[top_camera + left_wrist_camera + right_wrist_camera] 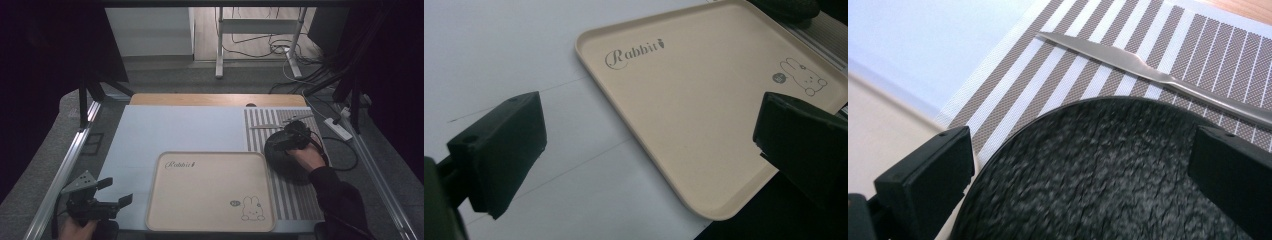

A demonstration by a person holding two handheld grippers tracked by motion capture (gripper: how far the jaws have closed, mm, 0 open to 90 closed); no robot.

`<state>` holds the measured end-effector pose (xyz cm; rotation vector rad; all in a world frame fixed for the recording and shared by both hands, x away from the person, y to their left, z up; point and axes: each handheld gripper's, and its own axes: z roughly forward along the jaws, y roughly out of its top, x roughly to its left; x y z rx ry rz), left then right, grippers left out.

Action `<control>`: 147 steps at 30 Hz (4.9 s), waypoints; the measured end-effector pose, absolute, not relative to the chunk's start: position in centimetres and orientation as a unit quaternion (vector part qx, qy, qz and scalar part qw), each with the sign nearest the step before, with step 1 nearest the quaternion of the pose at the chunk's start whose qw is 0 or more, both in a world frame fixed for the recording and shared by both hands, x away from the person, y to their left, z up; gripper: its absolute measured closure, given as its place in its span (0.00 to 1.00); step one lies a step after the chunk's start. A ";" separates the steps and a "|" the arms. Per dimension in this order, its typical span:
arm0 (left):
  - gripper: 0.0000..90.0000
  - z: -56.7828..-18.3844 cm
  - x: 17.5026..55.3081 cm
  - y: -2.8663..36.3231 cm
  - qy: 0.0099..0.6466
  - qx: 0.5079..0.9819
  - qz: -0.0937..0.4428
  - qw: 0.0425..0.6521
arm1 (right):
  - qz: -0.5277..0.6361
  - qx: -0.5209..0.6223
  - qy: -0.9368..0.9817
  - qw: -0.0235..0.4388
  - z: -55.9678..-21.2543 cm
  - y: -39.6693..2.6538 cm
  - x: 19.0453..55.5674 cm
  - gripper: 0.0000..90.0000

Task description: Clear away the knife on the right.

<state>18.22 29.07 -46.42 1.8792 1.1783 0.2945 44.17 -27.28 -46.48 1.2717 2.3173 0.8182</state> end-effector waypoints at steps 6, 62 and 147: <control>0.02 -46.4 18.2 29.1 0.473 0.756 0.119 0.437 | 0.284 0.456 0.823 0.184 -46.8 -27.0 45.8 0.00; 0.02 -46.4 18.2 29.0 0.473 0.758 0.121 0.433 | 0.230 0.446 0.854 0.138 -50.2 -27.9 58.7 1.00; 0.02 -46.4 18.3 28.8 0.470 0.761 0.123 0.429 | 0.166 0.520 0.828 0.129 -48.0 -36.4 56.6 0.89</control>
